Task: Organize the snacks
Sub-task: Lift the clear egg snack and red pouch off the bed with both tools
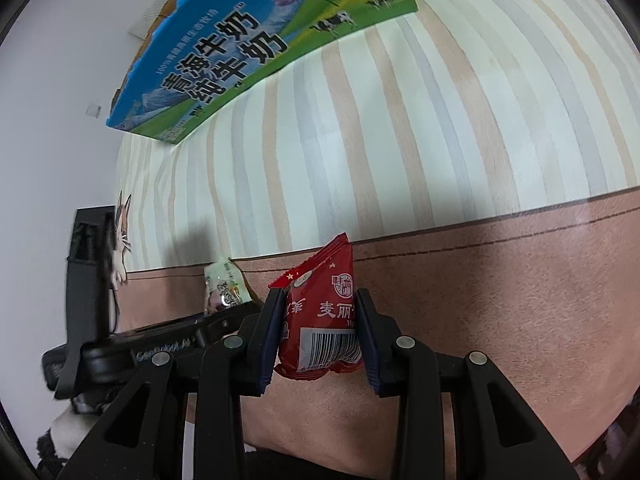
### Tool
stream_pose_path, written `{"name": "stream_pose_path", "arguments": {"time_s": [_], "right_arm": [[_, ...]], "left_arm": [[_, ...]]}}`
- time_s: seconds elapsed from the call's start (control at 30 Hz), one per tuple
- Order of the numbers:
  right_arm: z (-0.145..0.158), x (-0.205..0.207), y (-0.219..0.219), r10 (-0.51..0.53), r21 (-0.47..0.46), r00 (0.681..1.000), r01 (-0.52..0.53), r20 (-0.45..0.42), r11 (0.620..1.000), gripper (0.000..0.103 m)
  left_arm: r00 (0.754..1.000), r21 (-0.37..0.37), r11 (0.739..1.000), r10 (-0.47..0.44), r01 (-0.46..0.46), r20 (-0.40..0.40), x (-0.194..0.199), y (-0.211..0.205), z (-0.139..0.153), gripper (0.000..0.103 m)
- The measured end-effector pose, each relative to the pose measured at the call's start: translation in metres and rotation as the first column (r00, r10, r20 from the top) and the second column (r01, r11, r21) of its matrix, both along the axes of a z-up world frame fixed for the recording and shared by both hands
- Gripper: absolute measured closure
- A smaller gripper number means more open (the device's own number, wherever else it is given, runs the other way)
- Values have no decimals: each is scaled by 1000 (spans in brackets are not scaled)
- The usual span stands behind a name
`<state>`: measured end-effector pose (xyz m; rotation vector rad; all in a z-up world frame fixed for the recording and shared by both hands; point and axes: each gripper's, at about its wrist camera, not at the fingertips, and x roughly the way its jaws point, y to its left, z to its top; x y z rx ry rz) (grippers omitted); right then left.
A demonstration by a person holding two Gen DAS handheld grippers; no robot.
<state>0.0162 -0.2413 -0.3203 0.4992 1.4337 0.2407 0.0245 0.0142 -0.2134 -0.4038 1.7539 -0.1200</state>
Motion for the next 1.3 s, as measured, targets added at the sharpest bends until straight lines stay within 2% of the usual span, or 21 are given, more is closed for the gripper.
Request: {"name": "stream_pose_path", "arguments": {"time_s": [0.1, 0.17, 0.23, 0.4, 0.57, 0.67, 0.77, 0.83, 0.9, 0.93, 0.97, 1.03, 1.3], "right_arm": [[-4, -1, 1, -4, 3, 1000, 4, -10, 1000, 65], [-6, -2, 2, -7, 3, 1000, 7, -12, 1000, 65], [-6, -3, 2, -9, 4, 1000, 9, -10, 1000, 65], [-4, -4, 2, -7, 7, 1000, 7, 0, 1000, 65], [5, -2, 1, -1, 10, 1000, 1, 23, 1000, 65], [5, 1, 0, 11, 1, 1000, -11, 25, 1000, 65], [-1, 1, -1, 8, 0, 1000, -8, 11, 1000, 65], [-5, 1, -2, -1, 8, 1000, 1, -3, 1000, 65], [-7, -1, -2, -4, 9, 1000, 4, -9, 1000, 65], [-8, -1, -2, -6, 9, 1000, 6, -11, 1000, 65], [-9, -2, -1, -6, 9, 1000, 6, -12, 1000, 65], [-9, -4, -1, -7, 7, 1000, 7, -11, 1000, 65], [-2, -4, 4, 3, 10, 1000, -3, 6, 1000, 65]], "left_arm": [[1000, 7, 1000, 28, -28, 9, 0, 3, 0, 56], [999, 34, 999, 23, -24, 36, -4, 4, 4, 63], [997, 39, 999, 33, -36, 64, -8, 7, 14, 66], [994, 89, 996, -28, 19, 103, -9, 0, 29, 69], [989, 98, 993, -72, 59, 131, -10, -10, 48, 70], [992, 63, 996, -65, 58, 107, -1, -18, 39, 68], [1000, -17, 1000, -8, 9, 25, 8, -4, 9, 55], [999, -49, 998, 39, -39, 4, 11, 4, 1, 55], [999, -51, 997, 53, -53, 1, 12, 7, -1, 55], [999, -44, 998, 54, -54, 4, 12, 8, -2, 56], [999, -27, 999, 48, -48, 9, 12, 9, 0, 62], [999, 11, 999, 31, -31, 36, 14, 6, 0, 64], [993, 71, 997, -39, 31, 108, 30, -11, 42, 70]]}}
